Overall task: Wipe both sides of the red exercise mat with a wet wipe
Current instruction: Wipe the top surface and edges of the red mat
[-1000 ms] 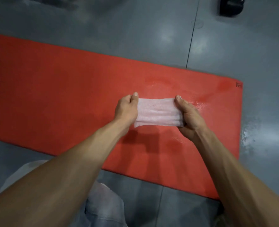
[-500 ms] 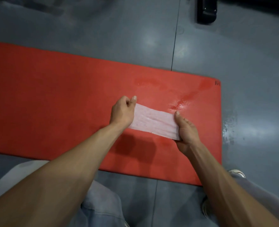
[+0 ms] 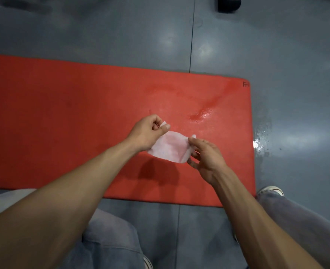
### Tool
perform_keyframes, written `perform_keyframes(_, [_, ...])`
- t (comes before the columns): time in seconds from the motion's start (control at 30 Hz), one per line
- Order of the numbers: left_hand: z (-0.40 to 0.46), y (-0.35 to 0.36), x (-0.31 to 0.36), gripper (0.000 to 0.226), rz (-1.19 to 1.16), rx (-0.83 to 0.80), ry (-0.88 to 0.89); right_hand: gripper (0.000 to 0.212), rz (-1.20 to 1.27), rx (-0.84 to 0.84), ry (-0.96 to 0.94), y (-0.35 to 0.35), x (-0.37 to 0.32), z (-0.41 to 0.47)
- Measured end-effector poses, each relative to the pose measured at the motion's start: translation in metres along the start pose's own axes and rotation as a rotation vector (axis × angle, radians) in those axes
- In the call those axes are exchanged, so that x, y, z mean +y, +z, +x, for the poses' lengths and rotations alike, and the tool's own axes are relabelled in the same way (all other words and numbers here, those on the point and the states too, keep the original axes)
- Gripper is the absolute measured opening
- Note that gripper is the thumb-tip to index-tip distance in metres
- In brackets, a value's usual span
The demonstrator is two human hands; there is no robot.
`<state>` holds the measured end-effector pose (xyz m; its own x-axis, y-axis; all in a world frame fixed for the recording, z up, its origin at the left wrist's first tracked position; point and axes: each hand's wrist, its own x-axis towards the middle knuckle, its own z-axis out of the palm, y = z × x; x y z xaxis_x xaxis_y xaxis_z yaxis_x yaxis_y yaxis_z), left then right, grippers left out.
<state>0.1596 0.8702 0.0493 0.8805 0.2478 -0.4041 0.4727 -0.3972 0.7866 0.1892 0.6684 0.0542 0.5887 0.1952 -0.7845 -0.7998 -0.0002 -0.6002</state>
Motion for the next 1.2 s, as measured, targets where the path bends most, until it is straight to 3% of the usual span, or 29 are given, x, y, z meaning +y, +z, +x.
perform_keyframes(0.13, [-0.003,0.011,0.005,0.026,-0.009,-0.122,0.003,0.026,-0.047,0.013,-0.040,0.005,0.008,-0.001])
perform_keyframes(0.2, [-0.006,0.015,0.011,0.029,-0.130,-0.224,-0.031,0.021,-0.044,-0.011,-0.058,0.009,0.010,-0.004])
perform_keyframes(0.27, [-0.011,0.018,0.021,0.040,-0.308,-0.344,-0.136,0.016,-0.019,-0.045,-0.061,0.014,0.009,-0.007])
perform_keyframes(0.4, [-0.012,0.017,0.033,0.072,-0.528,-0.472,-0.314,0.036,-0.029,-0.105,-0.072,0.016,0.005,-0.013])
perform_keyframes(0.53, [-0.013,0.015,0.036,0.081,-0.576,-0.622,-0.363,0.017,-0.069,-0.031,-0.093,0.011,0.005,-0.016])
perform_keyframes(0.6, [-0.013,0.017,0.038,0.067,-0.487,-0.529,-0.309,0.009,-0.087,-0.008,-0.109,0.008,0.001,-0.019])
perform_keyframes(0.7, [-0.004,0.022,0.034,0.035,-0.304,-0.200,-0.172,0.010,-0.100,0.037,-0.148,0.004,-0.011,-0.025])
perform_keyframes(0.77, [-0.002,0.023,0.034,0.034,-0.350,-0.113,-0.232,0.014,-0.048,0.000,-0.158,0.005,-0.026,-0.031])
perform_keyframes(0.87, [-0.012,0.018,0.041,0.068,-0.610,-0.404,-0.476,0.018,0.040,-0.111,-0.162,0.008,-0.048,-0.039])
perform_keyframes(0.93, [-0.014,0.015,0.046,0.078,-0.732,-0.563,-0.444,0.016,-0.017,-0.076,-0.199,0.011,-0.058,-0.043])
perform_keyframes(0.97, [-0.013,0.013,0.050,0.073,-0.775,-0.552,-0.403,0.015,-0.068,-0.032,-0.224,0.012,-0.061,-0.046])
perform_keyframes(1.1, [-0.004,0.010,0.062,0.020,-0.790,-0.191,-0.256,0.007,-0.148,0.099,-0.320,0.022,-0.062,-0.052])
perform_keyframes(1.2, [0.001,0.012,0.060,0.017,-0.710,-0.009,-0.147,0.008,-0.079,0.110,-0.288,0.035,-0.061,-0.057])
